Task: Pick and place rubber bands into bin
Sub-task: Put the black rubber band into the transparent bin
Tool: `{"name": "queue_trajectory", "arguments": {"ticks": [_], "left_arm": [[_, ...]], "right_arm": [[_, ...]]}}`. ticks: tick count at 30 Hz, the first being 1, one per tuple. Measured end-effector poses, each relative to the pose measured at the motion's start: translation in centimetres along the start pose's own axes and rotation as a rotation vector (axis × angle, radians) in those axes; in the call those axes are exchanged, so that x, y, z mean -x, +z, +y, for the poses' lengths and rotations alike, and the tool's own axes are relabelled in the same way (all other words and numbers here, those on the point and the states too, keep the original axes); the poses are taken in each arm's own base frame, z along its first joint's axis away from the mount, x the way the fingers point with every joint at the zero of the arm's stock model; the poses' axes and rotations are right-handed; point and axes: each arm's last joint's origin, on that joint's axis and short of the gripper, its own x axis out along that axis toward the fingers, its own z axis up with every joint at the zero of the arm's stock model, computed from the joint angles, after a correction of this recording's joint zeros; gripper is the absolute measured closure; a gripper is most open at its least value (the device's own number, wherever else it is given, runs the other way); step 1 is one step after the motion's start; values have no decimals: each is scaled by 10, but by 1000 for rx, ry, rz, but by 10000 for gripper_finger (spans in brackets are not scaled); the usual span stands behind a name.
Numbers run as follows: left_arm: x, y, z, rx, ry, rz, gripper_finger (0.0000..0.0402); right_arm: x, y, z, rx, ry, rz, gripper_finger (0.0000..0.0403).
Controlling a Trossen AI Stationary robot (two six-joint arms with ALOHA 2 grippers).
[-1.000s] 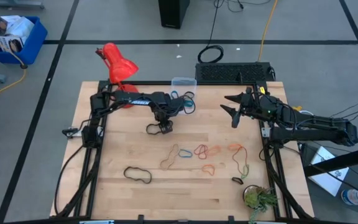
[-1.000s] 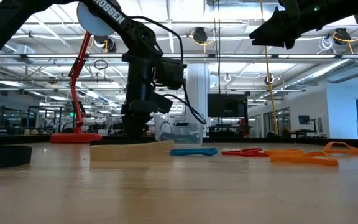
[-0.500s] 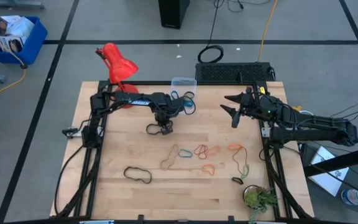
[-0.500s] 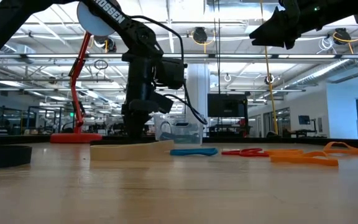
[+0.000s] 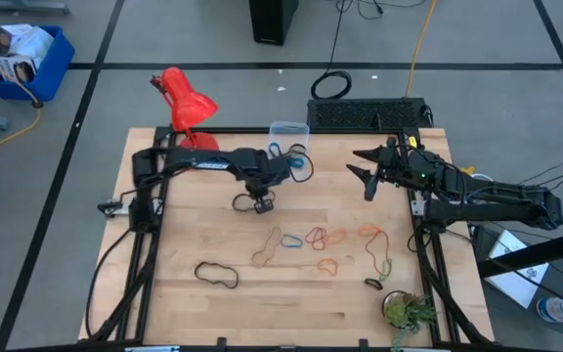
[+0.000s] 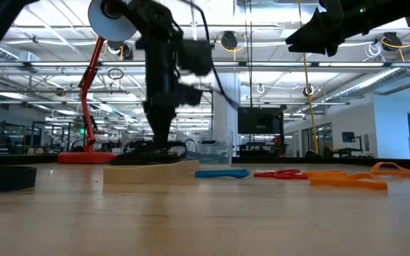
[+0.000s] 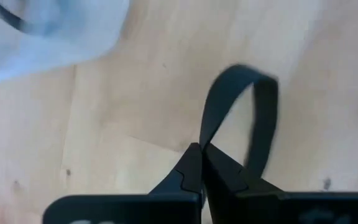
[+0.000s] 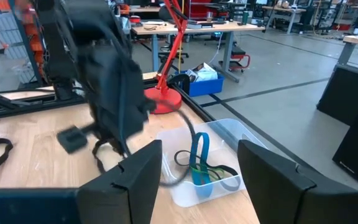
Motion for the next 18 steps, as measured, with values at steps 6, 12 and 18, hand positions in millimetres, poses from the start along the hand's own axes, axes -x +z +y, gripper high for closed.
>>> {"name": "queue_trajectory", "arguments": {"ticks": [6, 12, 18], "left_arm": [[76, -16, -6, 44, 54, -234, 397], [164, -54, -9, 101, 50, -551, 397], [231, -91, -17, 83, 0, -901, 394]], "right_arm": [[0, 0, 0, 5, 0, 0, 195], [0, 0, 0, 7, 1, 0, 195], [0, 0, 0, 8, 0, 0, 195]]}}
